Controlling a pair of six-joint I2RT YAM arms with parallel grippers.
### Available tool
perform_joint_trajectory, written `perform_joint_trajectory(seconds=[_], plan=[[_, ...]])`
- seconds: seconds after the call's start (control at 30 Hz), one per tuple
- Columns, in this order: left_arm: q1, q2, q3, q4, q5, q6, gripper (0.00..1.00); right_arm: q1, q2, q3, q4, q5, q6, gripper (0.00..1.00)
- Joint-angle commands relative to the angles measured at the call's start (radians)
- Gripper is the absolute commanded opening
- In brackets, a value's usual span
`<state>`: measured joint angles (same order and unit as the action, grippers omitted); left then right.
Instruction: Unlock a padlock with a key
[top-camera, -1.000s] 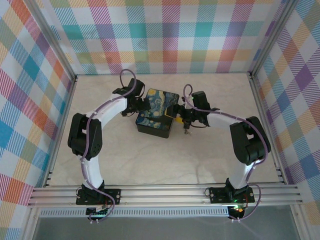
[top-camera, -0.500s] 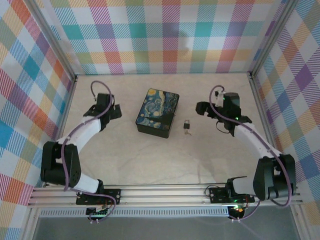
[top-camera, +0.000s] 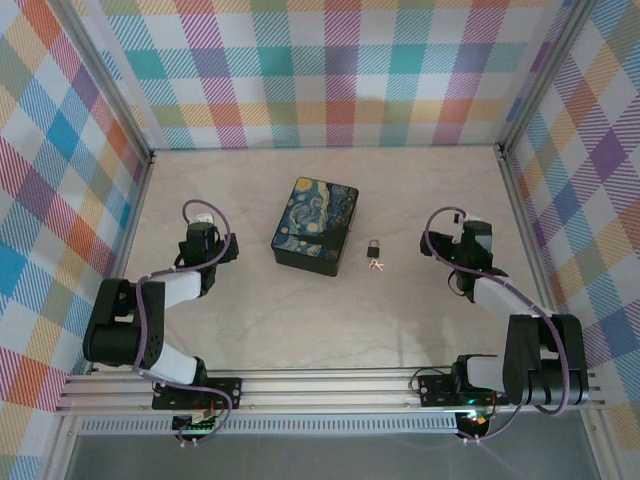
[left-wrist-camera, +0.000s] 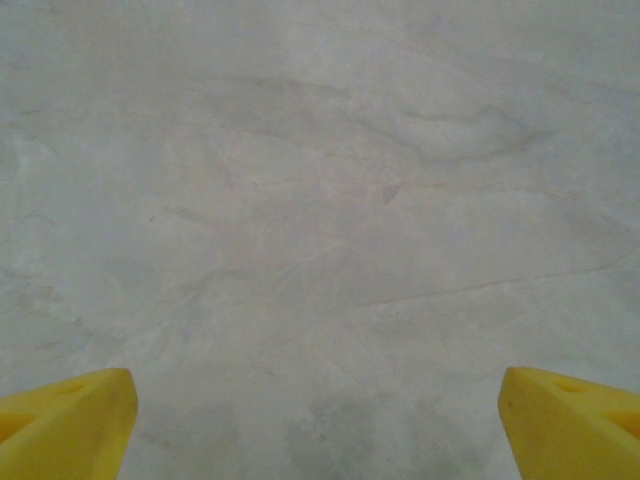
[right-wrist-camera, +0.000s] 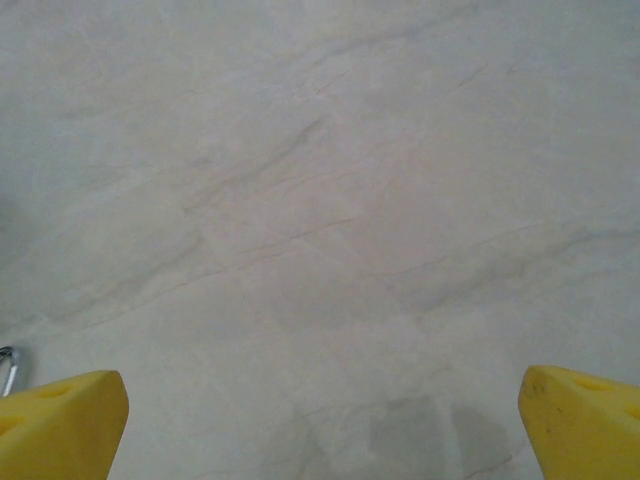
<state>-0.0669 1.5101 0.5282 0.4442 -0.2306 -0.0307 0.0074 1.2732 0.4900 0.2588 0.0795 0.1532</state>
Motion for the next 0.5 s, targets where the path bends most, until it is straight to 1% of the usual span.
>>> perform_joint_trajectory(seconds=[0.0,0.03,0.07,0.13,0.17,0.23,0.3,0.33,0.37,0.4,0.47], plan=[[0.012,0.019,-0.039,0.209,0.098,0.026,1.00,-0.004,0.046,-0.042,0.244,0.038,-0.056,1.00],[0.012,0.019,-0.049,0.226,0.107,0.030,1.00,-0.004,0.065,-0.058,0.303,0.027,-0.054,1.00],[0.012,0.025,-0.069,0.268,0.119,0.034,1.00,-0.004,0.087,-0.075,0.378,0.007,-0.059,1.00],[0.011,0.057,-0.117,0.378,0.126,0.038,1.00,-0.004,0.100,-0.091,0.462,-0.011,-0.101,1.00],[0.012,0.050,-0.113,0.367,0.129,0.039,1.00,-0.009,0.112,-0.092,0.469,-0.050,-0.108,0.99],[0.012,0.053,-0.109,0.366,0.150,0.047,1.00,-0.010,0.162,-0.128,0.583,-0.105,-0.135,1.00],[0.011,0.054,-0.102,0.351,0.161,0.052,1.00,-0.008,0.272,-0.175,0.791,-0.069,-0.123,1.00],[0.012,0.055,-0.104,0.357,0.162,0.053,1.00,-0.010,0.273,-0.166,0.750,-0.064,-0.114,1.00],[0.012,0.055,-0.101,0.349,0.160,0.054,1.00,-0.010,0.242,-0.132,0.640,-0.073,-0.120,1.00],[0.010,0.056,-0.102,0.352,0.158,0.054,1.00,-0.008,0.261,-0.119,0.654,-0.076,-0.121,1.00],[0.003,0.056,-0.100,0.347,0.147,0.058,1.00,-0.008,0.254,-0.090,0.580,-0.069,-0.118,1.00]])
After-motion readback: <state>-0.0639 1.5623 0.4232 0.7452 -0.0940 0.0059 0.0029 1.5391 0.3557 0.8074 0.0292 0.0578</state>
